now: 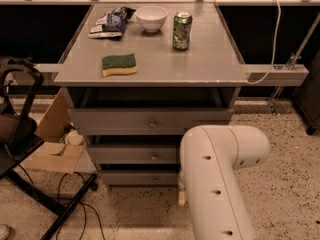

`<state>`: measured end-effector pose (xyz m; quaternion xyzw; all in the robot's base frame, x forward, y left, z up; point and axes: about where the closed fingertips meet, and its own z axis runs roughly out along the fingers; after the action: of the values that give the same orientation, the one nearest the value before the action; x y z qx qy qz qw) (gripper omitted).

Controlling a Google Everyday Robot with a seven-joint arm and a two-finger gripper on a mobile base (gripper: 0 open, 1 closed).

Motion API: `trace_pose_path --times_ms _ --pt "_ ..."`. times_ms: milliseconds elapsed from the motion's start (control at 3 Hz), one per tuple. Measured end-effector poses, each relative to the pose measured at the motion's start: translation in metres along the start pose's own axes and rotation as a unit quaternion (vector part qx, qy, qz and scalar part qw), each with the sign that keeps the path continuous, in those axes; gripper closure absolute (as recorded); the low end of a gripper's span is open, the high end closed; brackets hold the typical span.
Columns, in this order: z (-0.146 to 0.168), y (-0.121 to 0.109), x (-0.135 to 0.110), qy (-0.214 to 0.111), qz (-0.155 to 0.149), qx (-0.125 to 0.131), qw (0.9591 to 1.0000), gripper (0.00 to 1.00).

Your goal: Open bottom drawer

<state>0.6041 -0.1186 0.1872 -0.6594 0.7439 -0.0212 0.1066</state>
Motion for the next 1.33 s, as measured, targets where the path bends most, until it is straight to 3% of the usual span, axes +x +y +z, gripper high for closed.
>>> trace_pose_path --times_ms 1000,1333 --pt "0.025 -0.023 0.002 0.018 0.000 0.017 0.9997 0.03" --pt "0.037 -0.014 0.005 0.033 0.007 0.003 0.9994 0.26"
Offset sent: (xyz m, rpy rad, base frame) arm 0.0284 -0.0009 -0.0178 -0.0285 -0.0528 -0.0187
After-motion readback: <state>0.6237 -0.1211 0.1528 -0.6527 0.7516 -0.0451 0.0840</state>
